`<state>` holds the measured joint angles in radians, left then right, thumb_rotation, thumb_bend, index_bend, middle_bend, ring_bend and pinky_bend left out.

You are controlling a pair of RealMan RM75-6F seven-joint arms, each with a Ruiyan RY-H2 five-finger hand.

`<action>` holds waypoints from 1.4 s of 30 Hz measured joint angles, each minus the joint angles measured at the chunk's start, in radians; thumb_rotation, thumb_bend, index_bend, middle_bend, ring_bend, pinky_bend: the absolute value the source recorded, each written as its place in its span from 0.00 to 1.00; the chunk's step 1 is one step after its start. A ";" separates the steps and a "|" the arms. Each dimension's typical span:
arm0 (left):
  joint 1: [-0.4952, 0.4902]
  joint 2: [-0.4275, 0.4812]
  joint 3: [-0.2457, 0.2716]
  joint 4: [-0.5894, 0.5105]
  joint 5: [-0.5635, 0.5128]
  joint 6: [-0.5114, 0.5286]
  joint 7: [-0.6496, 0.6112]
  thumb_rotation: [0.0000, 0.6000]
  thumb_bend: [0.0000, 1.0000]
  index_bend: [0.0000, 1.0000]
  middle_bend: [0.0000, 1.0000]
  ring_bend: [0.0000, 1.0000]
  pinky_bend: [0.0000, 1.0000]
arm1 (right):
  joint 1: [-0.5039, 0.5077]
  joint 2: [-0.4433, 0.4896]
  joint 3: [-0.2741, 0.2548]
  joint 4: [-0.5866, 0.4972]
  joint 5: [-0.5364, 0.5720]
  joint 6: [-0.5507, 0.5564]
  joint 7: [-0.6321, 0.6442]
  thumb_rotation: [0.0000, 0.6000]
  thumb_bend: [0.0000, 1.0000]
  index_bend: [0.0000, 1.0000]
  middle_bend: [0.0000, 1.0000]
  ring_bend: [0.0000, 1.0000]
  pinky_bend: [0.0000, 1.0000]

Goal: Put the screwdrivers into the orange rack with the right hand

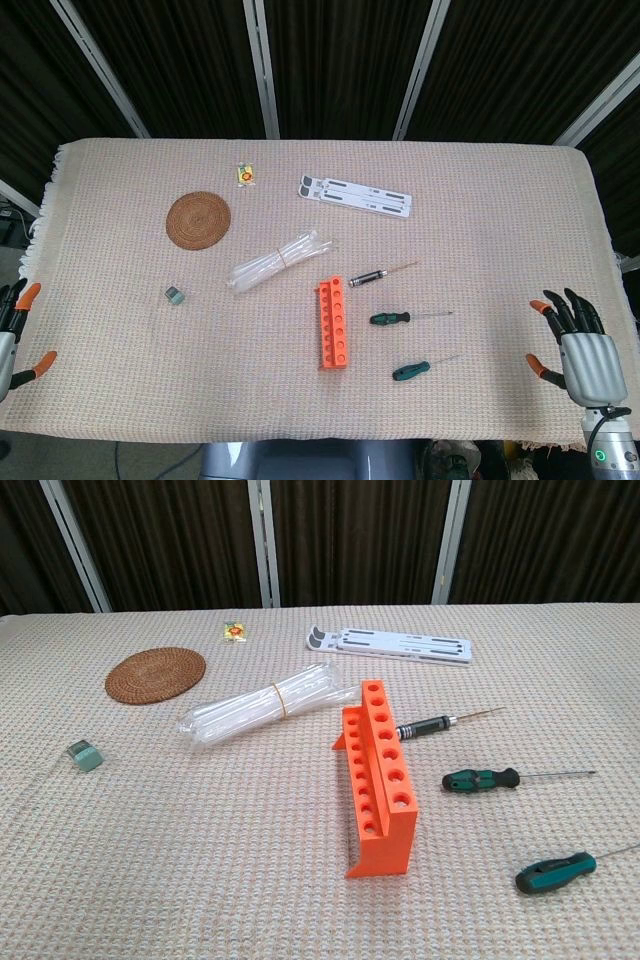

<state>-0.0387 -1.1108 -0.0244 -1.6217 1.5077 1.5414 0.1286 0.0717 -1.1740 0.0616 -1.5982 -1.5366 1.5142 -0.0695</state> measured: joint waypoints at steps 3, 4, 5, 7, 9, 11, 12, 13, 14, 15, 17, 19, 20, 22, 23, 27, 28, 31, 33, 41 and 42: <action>-0.002 0.000 -0.001 -0.001 0.000 -0.002 0.004 1.00 0.20 0.00 0.00 0.00 0.00 | 0.001 -0.001 0.000 -0.001 0.001 -0.002 -0.002 1.00 0.14 0.21 0.12 0.01 0.11; -0.002 -0.001 -0.001 0.000 0.000 -0.003 0.004 1.00 0.20 0.00 0.00 0.00 0.00 | 0.001 -0.002 0.000 -0.001 0.001 -0.003 -0.003 1.00 0.14 0.21 0.12 0.01 0.11; -0.002 -0.001 -0.001 -0.001 0.001 -0.003 0.004 1.00 0.20 0.00 0.00 0.00 0.00 | 0.001 -0.002 0.000 -0.001 0.002 -0.003 -0.003 1.00 0.14 0.22 0.12 0.01 0.11; -0.002 0.000 0.000 -0.001 0.002 -0.004 0.004 1.00 0.20 0.00 0.00 0.00 0.00 | 0.000 -0.003 -0.002 -0.002 0.001 -0.003 -0.002 1.00 0.14 0.21 0.12 0.01 0.11; -0.001 0.001 0.002 -0.002 0.004 -0.004 0.002 1.00 0.20 0.00 0.00 0.00 0.00 | -0.002 -0.003 -0.004 -0.002 -0.001 0.000 -0.001 1.00 0.14 0.22 0.13 0.01 0.11; 0.000 0.002 0.003 -0.002 0.006 -0.002 -0.001 1.00 0.20 0.00 0.00 0.00 0.00 | -0.004 -0.002 -0.004 -0.002 -0.002 0.004 0.000 1.00 0.14 0.22 0.13 0.01 0.11; 0.001 0.001 0.003 -0.002 0.007 0.000 -0.002 1.00 0.20 0.00 0.00 0.00 0.00 | -0.005 -0.002 -0.004 -0.001 -0.003 0.006 0.001 1.00 0.14 0.21 0.12 0.01 0.11; 0.002 0.001 0.003 -0.001 0.009 0.002 -0.004 1.00 0.20 0.00 0.00 0.00 0.00 | -0.006 -0.002 -0.004 -0.001 -0.004 0.009 0.002 1.00 0.14 0.21 0.12 0.01 0.11; 0.002 0.001 0.003 -0.001 0.010 0.003 -0.005 1.00 0.20 0.00 0.00 0.00 0.00 | -0.008 -0.002 -0.004 -0.001 -0.005 0.013 0.005 1.00 0.14 0.21 0.11 0.01 0.11; 0.003 0.001 0.003 -0.001 0.011 0.005 -0.006 1.00 0.20 0.00 0.00 0.00 0.00 | -0.009 -0.003 -0.004 0.000 -0.006 0.016 0.006 1.00 0.14 0.21 0.11 0.01 0.11; 0.004 0.001 0.004 0.000 0.015 0.007 -0.006 1.00 0.20 0.00 0.00 0.00 0.00 | -0.012 -0.003 -0.005 0.001 -0.010 0.024 0.011 1.00 0.14 0.21 0.11 0.01 0.11; 0.005 0.002 0.004 0.001 0.018 0.011 -0.007 1.00 0.20 0.00 0.00 0.00 0.00 | -0.015 -0.003 -0.006 0.003 -0.013 0.027 0.014 1.00 0.14 0.22 0.11 0.01 0.11; 0.006 0.002 0.004 0.002 0.019 0.013 -0.008 1.00 0.20 0.00 0.00 0.00 0.00 | -0.015 -0.003 -0.007 0.004 -0.014 0.028 0.015 1.00 0.15 0.22 0.11 0.01 0.11; 0.008 0.002 0.004 0.003 0.020 0.017 -0.009 1.00 0.20 0.00 0.00 0.00 0.00 | -0.017 -0.003 -0.008 0.005 -0.015 0.029 0.017 1.00 0.16 0.22 0.11 0.01 0.11; 0.008 0.002 0.004 0.003 0.020 0.017 -0.009 1.00 0.20 0.00 0.00 0.00 0.00 | -0.017 -0.003 -0.009 0.006 -0.016 0.028 0.019 1.00 0.17 0.22 0.11 0.01 0.11; 0.008 0.005 0.006 -0.001 0.018 0.011 -0.007 1.00 0.20 0.00 0.00 0.00 0.00 | -0.017 -0.001 -0.010 0.006 -0.019 0.027 0.016 1.00 0.18 0.24 0.11 0.01 0.11; 0.008 0.005 0.006 -0.001 0.018 0.011 -0.006 1.00 0.20 0.00 0.00 0.00 0.00 | -0.016 -0.001 -0.011 0.006 -0.020 0.026 0.013 1.00 0.18 0.25 0.11 0.01 0.11; 0.009 0.006 0.007 -0.003 0.020 0.011 0.000 1.00 0.20 0.00 0.00 0.00 0.00 | -0.012 0.004 -0.012 0.005 -0.027 0.021 -0.009 1.00 0.18 0.26 0.11 0.01 0.11; 0.009 0.006 0.007 -0.004 0.020 0.011 0.002 1.00 0.20 0.00 0.00 0.00 0.00 | -0.007 0.010 -0.014 -0.002 -0.033 0.013 -0.031 1.00 0.19 0.26 0.12 0.02 0.11; 0.005 0.013 0.008 -0.015 0.014 -0.005 0.010 1.00 0.20 0.00 0.00 0.00 0.00 | 0.037 0.020 -0.010 -0.040 -0.052 -0.043 -0.057 1.00 0.19 0.28 0.16 0.05 0.11; 0.005 0.014 0.008 -0.015 0.014 -0.004 0.010 1.00 0.20 0.00 0.00 0.00 0.00 | 0.045 0.020 -0.008 -0.046 -0.052 -0.055 -0.059 1.00 0.19 0.28 0.16 0.05 0.11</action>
<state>-0.0338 -1.0970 -0.0168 -1.6369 1.5216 1.5371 0.1386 0.1163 -1.1535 0.0533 -1.6443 -1.5882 1.4596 -0.1281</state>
